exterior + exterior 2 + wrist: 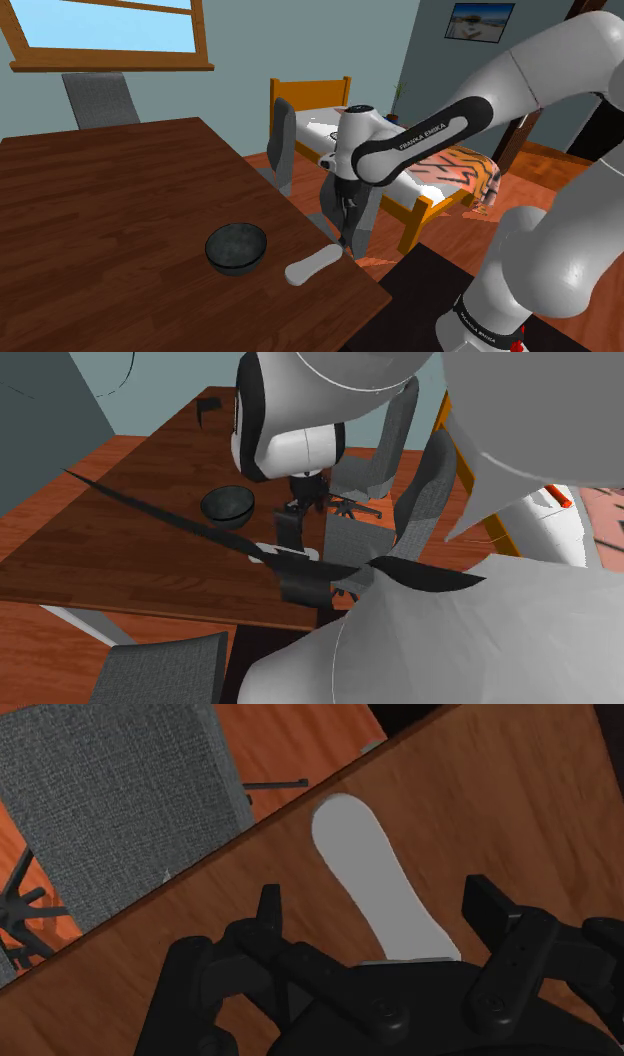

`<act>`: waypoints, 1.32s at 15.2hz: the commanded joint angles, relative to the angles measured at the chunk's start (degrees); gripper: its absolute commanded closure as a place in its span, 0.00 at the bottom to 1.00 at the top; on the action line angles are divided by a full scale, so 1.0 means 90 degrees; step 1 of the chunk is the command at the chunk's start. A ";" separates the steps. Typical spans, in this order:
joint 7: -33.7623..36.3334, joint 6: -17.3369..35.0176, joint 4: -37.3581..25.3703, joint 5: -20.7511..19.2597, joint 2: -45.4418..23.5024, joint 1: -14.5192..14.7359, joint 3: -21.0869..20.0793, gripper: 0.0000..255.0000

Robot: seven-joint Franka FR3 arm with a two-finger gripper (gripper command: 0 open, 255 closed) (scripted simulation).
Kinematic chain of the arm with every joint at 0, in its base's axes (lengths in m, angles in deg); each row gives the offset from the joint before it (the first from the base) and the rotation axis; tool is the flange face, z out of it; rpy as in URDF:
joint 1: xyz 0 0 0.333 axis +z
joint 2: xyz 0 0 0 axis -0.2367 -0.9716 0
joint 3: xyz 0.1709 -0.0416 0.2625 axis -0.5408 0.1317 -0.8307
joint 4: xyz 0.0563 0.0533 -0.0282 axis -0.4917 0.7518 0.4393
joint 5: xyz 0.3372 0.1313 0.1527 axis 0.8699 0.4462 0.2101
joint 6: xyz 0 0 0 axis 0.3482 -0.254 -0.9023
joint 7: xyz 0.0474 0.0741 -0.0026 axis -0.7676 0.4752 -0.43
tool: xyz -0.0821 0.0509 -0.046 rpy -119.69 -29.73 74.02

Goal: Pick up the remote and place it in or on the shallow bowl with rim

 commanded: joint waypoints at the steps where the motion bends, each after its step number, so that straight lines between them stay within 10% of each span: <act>1: -0.0524 0.0462 0.0015 0.0134 -0.0404 0.0183 0.0017 0.00; 10: -0.2913 0.2087 -0.0226 0.1049 -0.2223 0.0700 -0.0288 0.00; 20: -0.3024 0.2776 -0.0264 0.1201 -0.2952 0.0666 -0.0363 0.00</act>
